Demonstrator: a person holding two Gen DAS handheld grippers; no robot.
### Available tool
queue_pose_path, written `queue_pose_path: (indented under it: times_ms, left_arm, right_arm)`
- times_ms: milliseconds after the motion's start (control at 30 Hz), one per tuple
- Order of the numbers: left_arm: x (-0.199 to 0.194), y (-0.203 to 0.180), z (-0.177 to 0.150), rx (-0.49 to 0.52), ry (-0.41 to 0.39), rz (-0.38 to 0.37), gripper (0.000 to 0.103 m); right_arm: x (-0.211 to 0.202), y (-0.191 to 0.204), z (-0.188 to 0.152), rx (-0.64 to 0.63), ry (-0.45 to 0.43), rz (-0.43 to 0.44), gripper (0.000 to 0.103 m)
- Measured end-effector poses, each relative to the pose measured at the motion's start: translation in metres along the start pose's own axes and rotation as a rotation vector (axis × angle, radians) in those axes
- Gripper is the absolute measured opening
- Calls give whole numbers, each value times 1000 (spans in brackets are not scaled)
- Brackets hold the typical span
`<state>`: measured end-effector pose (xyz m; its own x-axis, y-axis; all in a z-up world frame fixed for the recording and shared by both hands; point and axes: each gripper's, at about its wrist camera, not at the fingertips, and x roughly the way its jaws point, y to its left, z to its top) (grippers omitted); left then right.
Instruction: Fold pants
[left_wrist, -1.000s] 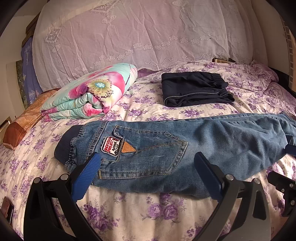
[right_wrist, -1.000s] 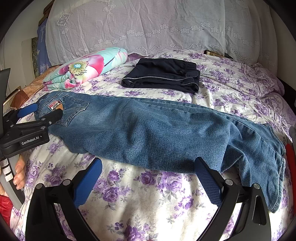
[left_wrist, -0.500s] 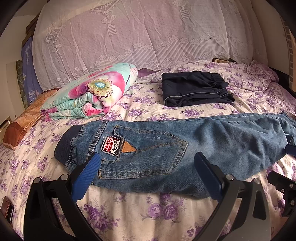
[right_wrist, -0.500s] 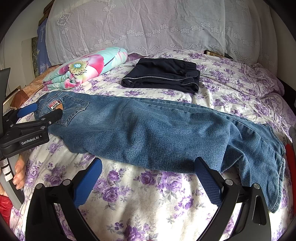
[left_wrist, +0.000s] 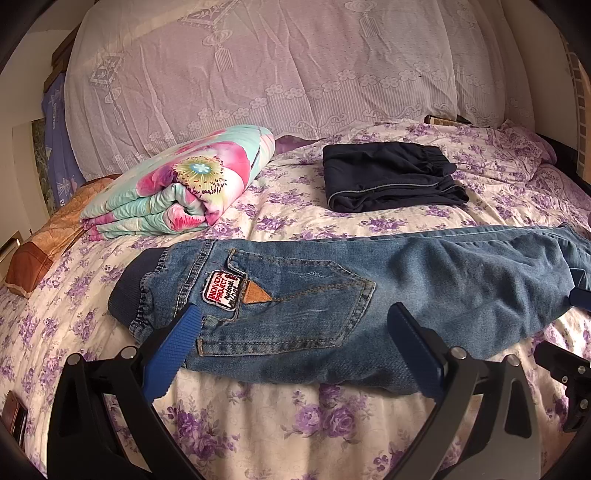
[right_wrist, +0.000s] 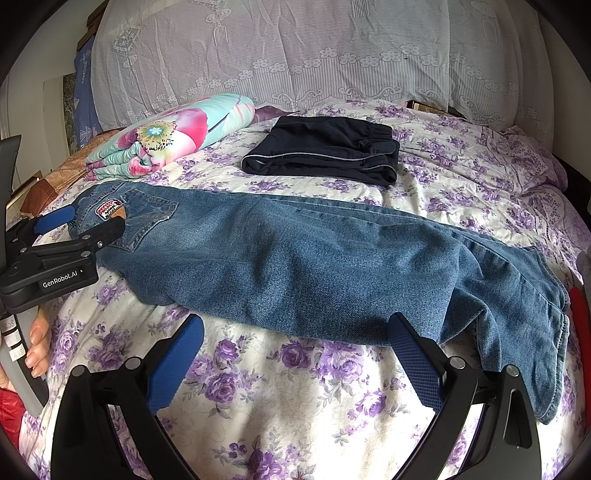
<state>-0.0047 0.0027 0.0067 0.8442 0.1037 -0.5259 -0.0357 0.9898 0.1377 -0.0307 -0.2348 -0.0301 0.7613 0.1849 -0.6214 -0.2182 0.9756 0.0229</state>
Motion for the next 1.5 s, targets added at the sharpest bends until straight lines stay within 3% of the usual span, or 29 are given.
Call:
queue_pose_path:
  times_ms: [200, 367, 533, 600, 733, 867, 967, 1033, 1067, 1100, 1267, 1500]
  left_arm:
    - [2, 5, 0, -17, 14, 3, 98]
    - [17, 44, 4, -145, 85, 37, 98]
    - [29, 99, 0, -358, 134, 49, 98]
    - [32, 116, -3, -417, 144, 59, 98]
    - [38, 129, -5, -472, 166, 74, 98]
    - [43, 130, -6, -471, 181, 78, 98]
    - [46, 129, -6, -461, 192, 81, 98]
    - [48, 129, -5, -466, 196, 75, 98]
    - [49, 130, -5, -468, 197, 72, 98]
    - [49, 131, -6, -468, 198, 73, 98]
    - [55, 142, -10, -516, 218, 36, 98]
    - [48, 146, -9, -529, 190, 11, 98]
  right_arm:
    - [-5, -3, 5, 39, -42, 9, 100]
    - [2, -12, 39, 59, -81, 33, 100]
    - [46, -14, 81, 22, 4, 40, 100]
    - [69, -15, 95, 30, 52, 81, 100]
    - [101, -3, 109, 8, 105, 181, 100]
    - [132, 26, 106, -124, 164, 190, 100]
    - [141, 41, 91, -203, 161, 158, 86]
    - [132, 42, 92, -213, 145, 165, 56]
    - [128, 41, 93, -210, 121, 145, 28]
    - [123, 40, 92, -195, 108, 142, 20]
    - [102, 32, 90, -151, 63, 150, 6]
    - [25, 49, 64, -149, -44, 204, 4]
